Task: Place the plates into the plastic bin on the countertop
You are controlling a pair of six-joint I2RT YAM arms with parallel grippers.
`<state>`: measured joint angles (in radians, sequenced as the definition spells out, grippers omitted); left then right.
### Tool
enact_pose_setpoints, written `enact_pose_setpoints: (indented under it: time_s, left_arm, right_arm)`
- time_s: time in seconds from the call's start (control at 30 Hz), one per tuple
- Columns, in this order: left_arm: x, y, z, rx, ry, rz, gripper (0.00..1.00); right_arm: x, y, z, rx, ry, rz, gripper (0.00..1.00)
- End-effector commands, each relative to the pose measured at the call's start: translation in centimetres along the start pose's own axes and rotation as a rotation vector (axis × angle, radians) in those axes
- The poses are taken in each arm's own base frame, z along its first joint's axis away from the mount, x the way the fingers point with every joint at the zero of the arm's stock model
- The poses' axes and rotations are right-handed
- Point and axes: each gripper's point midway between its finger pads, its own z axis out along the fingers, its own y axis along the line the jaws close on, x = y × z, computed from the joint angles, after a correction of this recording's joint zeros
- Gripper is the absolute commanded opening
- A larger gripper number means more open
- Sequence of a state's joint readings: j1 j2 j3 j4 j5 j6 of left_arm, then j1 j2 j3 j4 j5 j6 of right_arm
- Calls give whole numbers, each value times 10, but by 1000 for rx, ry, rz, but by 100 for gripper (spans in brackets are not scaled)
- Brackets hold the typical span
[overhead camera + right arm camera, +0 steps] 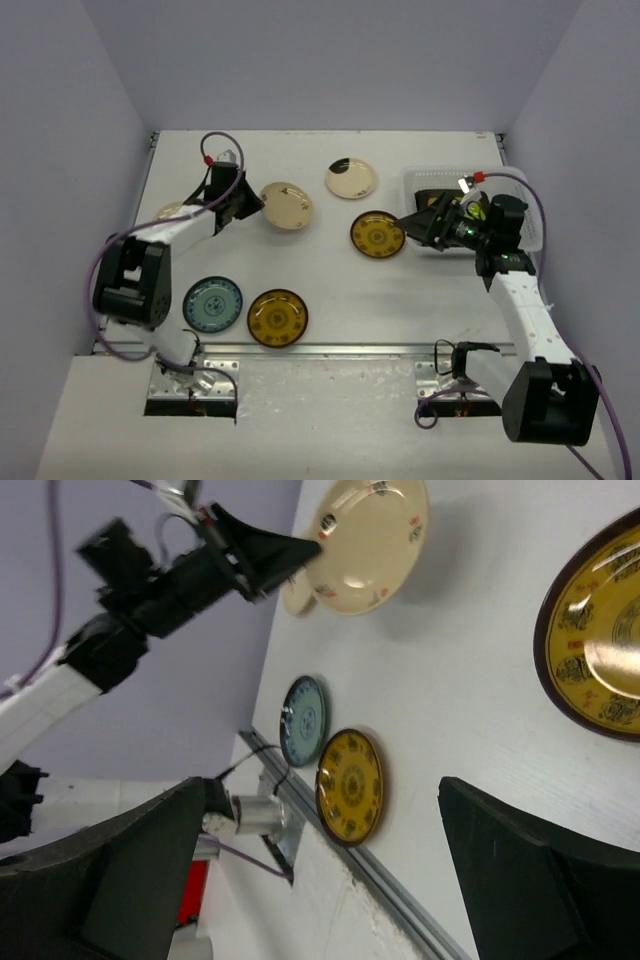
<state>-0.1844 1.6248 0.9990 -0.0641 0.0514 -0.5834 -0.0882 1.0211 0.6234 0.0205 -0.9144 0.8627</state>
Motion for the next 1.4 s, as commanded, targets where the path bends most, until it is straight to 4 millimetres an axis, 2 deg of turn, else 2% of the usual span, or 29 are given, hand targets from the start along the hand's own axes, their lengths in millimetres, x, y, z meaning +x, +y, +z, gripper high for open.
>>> enact_pose_setpoints:
  time_s: [0.0, 0.03, 0.13, 0.27, 0.33, 0.4, 0.43, 0.47, 0.5, 0.57, 0.6, 0.63, 0.73, 0.77, 0.83, 0.93, 1.03, 1.07, 1.13, 1.2, 1.3, 1.33, 1.37]
  left_arm:
    - [2, -93, -67, 379, -82, 108, 0]
    - [16, -106, -77, 434, -45, 131, 0]
    - [38, -129, -105, 546, 1, 157, 0]
    - [61, -144, -130, 649, 51, 169, 0]
    - [64, -151, -141, 703, 54, 154, 0]
    - [67, -153, -145, 716, 59, 150, 0]
    - [68, -153, -145, 716, 60, 148, 0]
    - [69, -154, -146, 719, 61, 149, 0]
    - [69, -154, -146, 718, 59, 149, 0]
    - [67, -154, -147, 711, 52, 145, 0]
    - [64, -152, -147, 696, 38, 140, 16]
    - [59, -148, -145, 654, 17, 133, 45]
    - [48, -120, -139, 468, -27, 130, 99]
    - [34, -109, -142, 398, -96, 126, 100]
    - [29, -95, -149, 342, -135, 146, 100]
    - [37, -81, -153, 317, -132, 173, 100]
    - [45, -73, -151, 304, -118, 181, 100]
    - [51, -69, -147, 298, -101, 186, 100]
    - [64, -61, -139, 286, -60, 192, 100]
    - [71, -57, -133, 279, -40, 193, 100]
    - [82, -51, -125, 273, -6, 201, 100]
    - [83, -51, -124, 271, -1, 201, 100]
    - [84, -50, -123, 267, 0, 203, 100]
  right_arm:
    - [3, 21, 38, -54, 104, -140, 99]
    - [6, 20, 49, -53, 132, -149, 99]
    - [7, 15, 73, -29, 156, -173, 95]
    - [15, 13, 92, -11, 185, -191, 86]
    - [23, 11, 98, 7, 216, -189, 80]
    - [26, 9, 98, 12, 213, -182, 65]
    - [25, 10, 98, 11, 205, -185, 51]
    - [26, 9, 96, 14, 200, -187, 23]
    - [26, 8, 95, 17, 194, -189, 13]
    - [24, 7, 92, 42, 173, -201, 0]
    - [22, 6, 90, 54, 159, -207, 0]
    - [16, 3, 87, 82, 135, -206, 0]
    - [-9, -19, 70, 209, 42, -177, 0]
    - [-26, -30, 59, 269, -30, -142, 0]
    - [-67, -66, 23, 383, -190, 3, 0]
    - [-109, -127, -41, 585, -453, 197, 0]
    - [-124, -166, -77, 729, -621, 320, 0]
    - [-129, -187, -93, 821, -699, 368, 0]
    - [-141, -200, -102, 884, -739, 372, 0]
    - [-141, -220, -97, 935, -693, 394, 0]
    - [-149, -226, -92, 935, -674, 386, 1]
    - [-148, -230, -91, 939, -670, 388, 4]
    - [-147, -232, -90, 945, -663, 390, 16]
